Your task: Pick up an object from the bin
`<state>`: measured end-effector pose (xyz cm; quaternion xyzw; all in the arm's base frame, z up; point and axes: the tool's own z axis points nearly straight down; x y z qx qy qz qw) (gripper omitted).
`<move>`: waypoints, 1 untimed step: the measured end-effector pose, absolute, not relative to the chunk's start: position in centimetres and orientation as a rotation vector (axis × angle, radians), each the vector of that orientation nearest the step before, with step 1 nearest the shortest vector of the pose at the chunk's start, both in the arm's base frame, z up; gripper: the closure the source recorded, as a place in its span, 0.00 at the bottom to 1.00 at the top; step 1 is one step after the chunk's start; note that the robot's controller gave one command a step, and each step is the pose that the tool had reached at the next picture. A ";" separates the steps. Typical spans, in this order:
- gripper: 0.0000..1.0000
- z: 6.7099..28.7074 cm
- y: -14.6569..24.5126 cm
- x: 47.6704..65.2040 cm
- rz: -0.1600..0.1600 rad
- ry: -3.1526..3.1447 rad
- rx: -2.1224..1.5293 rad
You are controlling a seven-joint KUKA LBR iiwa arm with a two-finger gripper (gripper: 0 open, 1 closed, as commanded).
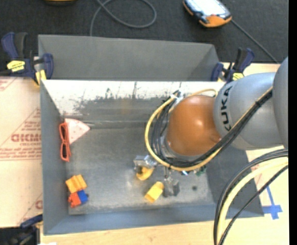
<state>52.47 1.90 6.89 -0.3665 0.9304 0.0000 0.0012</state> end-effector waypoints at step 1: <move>1.00 7.1 2.5 53.8 -0.001 2.878 -1.248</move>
Offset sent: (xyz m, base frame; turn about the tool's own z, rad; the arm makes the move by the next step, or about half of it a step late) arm 0.0000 0.0000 0.0000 0.0000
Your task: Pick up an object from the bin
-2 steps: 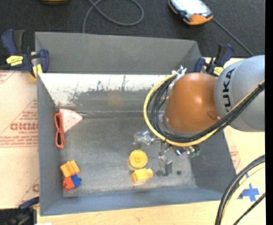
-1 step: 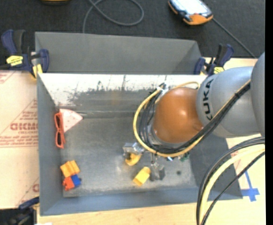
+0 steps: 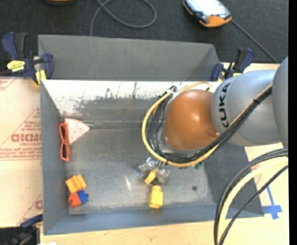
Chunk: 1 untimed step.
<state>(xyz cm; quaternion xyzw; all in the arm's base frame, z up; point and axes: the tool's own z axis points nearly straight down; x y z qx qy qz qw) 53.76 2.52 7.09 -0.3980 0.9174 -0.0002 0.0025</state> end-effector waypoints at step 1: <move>1.00 7.1 2.5 53.8 -0.001 2.878 -1.248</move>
Offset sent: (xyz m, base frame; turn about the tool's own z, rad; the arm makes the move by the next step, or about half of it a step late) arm 0.0000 -0.0001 0.0974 0.0000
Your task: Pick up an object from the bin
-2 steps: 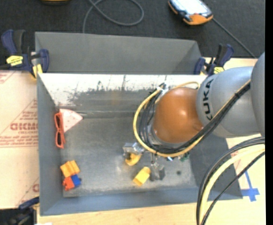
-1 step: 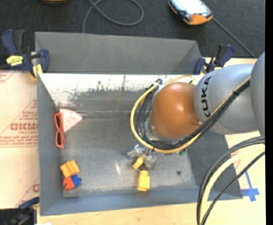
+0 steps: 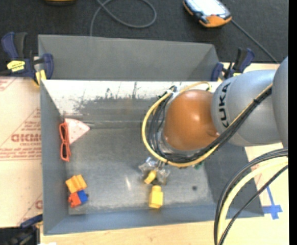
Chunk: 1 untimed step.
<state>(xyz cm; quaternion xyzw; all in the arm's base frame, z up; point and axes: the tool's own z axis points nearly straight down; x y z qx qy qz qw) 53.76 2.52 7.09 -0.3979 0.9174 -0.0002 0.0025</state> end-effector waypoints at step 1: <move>1.00 7.5 2.5 53.6 0.002 2.882 -1.250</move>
Offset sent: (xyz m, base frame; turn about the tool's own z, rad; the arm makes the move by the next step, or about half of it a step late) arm 0.0001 0.0002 0.0463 0.0000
